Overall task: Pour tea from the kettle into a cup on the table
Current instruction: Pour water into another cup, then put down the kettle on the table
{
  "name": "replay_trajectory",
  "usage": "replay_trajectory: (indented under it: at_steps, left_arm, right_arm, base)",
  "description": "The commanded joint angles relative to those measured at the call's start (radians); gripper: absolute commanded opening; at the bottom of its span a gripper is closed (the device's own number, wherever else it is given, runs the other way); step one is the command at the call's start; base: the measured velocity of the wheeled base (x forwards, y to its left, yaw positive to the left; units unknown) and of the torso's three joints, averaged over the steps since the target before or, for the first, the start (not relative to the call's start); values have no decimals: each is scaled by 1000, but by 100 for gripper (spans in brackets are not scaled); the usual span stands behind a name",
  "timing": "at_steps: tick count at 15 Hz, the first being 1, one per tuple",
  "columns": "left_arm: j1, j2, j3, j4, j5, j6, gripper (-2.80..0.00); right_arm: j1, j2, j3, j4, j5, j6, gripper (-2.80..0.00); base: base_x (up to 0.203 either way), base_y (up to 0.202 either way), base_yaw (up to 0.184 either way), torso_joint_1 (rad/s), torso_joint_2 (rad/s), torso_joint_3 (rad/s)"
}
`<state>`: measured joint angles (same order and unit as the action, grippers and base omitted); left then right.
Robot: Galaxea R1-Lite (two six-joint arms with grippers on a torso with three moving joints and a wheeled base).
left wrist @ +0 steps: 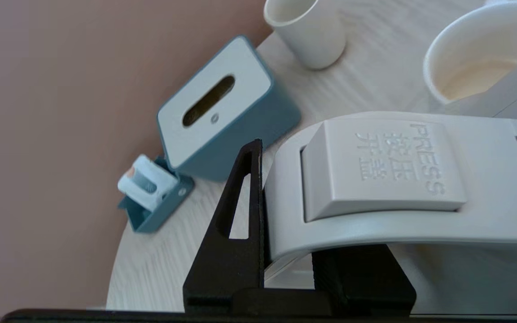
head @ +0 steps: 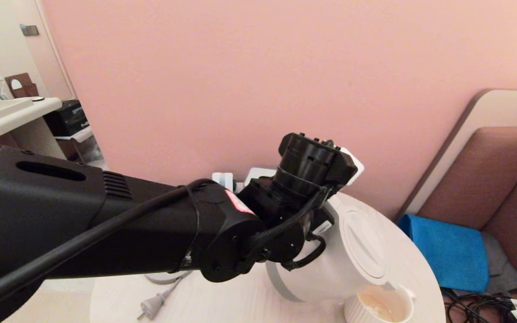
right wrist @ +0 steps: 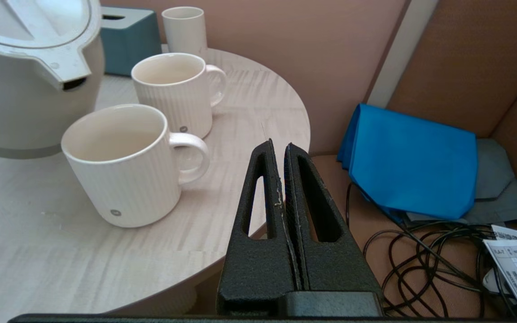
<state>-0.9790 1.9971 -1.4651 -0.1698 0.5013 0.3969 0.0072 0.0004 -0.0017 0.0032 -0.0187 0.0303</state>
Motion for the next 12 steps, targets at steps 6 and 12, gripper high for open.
replay_trajectory:
  at_steps: [6,12]
  left_arm:
    - [108,-98,82,-1,-4,-121,-280]
    - [249,-182,114,-3,-35,-330,-280]
  right_arm:
    - [0,0,0,0,0,0,-280]
    - [0,0,0,0,0,0,-280]
  base:
    - [0,0,0,0,0,0]
    - [0,0,0,0,0,0]
